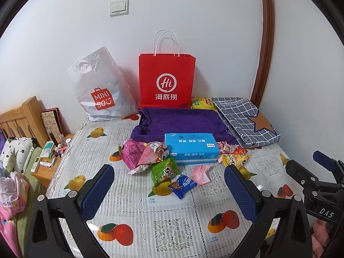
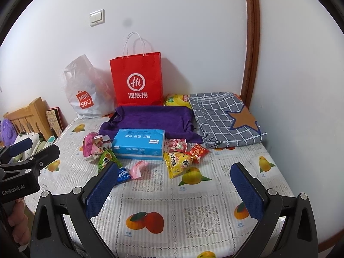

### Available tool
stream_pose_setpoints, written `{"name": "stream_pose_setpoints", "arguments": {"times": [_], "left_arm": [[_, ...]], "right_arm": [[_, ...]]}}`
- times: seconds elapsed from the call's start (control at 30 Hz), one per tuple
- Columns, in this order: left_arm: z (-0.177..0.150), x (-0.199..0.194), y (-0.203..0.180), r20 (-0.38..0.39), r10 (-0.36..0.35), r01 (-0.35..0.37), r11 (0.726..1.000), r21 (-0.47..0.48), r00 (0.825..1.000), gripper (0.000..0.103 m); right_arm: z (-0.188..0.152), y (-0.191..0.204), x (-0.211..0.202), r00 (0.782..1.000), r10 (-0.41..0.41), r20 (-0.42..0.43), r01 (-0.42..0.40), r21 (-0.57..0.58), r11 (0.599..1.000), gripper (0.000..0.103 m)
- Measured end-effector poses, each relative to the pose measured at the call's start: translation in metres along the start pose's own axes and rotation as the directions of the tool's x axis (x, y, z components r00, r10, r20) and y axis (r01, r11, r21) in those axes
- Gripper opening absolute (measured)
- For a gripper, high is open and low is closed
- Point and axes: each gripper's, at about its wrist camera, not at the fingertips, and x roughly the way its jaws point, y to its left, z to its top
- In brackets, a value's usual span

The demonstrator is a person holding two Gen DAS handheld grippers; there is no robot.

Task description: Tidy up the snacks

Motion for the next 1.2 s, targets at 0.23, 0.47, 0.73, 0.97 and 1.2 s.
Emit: {"name": "stream_pose_setpoints", "arguments": {"times": [0.23, 0.47, 0.73, 0.97, 1.2], "left_arm": [[0.004, 0.004, 0.003, -0.009, -0.005, 0.005, 1.0, -0.011, 1.0, 0.103], [0.009, 0.011, 0.006, -0.027, -0.002, 0.002, 1.0, -0.009, 1.0, 0.103], [0.02, 0.025, 0.013, -0.042, -0.025, 0.025, 1.0, -0.008, 0.999, 0.102], [0.033, 0.049, 0.027, -0.051, -0.008, 0.005, 0.999, -0.048, 0.999, 0.103], [0.043, 0.078, 0.041, -0.061, 0.028, -0.033, 0.996, -0.087, 0.998, 0.103]], "right_arm": [[0.006, 0.0, 0.004, 1.0, 0.022, -0.004, -0.022, 0.02, 1.0, 0.102], [0.013, 0.002, 0.015, 1.0, 0.015, -0.012, -0.015, 0.015, 1.0, 0.102], [0.023, 0.009, 0.03, 1.0, 0.014, -0.014, -0.014, -0.002, 1.0, 0.102], [0.034, 0.016, 0.053, 1.0, -0.001, -0.026, 0.001, -0.005, 1.0, 0.102], [0.042, 0.013, 0.086, 0.999, -0.007, -0.041, 0.006, -0.022, 1.0, 0.103]]}}
